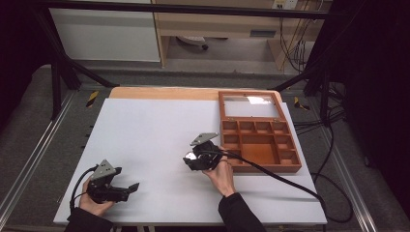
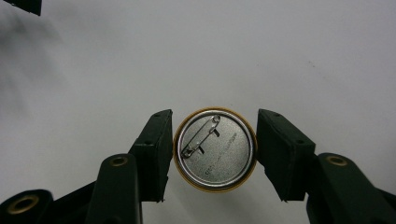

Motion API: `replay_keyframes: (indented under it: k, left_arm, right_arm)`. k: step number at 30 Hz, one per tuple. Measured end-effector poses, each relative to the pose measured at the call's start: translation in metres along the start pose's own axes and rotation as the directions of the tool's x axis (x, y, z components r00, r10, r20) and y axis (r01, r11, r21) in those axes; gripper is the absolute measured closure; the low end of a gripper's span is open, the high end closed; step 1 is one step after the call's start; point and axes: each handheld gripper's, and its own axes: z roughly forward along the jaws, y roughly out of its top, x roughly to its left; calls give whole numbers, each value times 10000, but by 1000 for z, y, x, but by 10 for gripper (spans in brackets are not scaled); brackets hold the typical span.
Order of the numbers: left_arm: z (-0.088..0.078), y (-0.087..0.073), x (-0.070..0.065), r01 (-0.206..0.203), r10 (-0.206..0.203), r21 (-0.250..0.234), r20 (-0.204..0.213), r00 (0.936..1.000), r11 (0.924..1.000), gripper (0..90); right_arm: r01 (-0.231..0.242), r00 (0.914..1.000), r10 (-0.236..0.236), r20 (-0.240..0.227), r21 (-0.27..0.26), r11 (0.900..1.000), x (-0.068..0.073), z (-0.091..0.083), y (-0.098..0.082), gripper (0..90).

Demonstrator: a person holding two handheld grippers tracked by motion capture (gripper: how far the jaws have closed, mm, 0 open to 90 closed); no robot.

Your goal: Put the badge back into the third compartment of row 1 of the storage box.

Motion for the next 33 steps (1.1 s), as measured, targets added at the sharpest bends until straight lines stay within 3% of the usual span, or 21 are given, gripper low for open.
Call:
replay_keyframes:
  k: [21,33]
  left_arm:
    - [0,0,0,13,-13,25,-19,10000,10000,61]
    - [0,0,0,17,-17,34,-25,10000,10000,61]
  right_arm:
    - [-318,9994,310,-143,-529,9981,-13,-38,-8,478]
    - [-507,9987,513,68,-740,9960,-24,-55,-15,479]
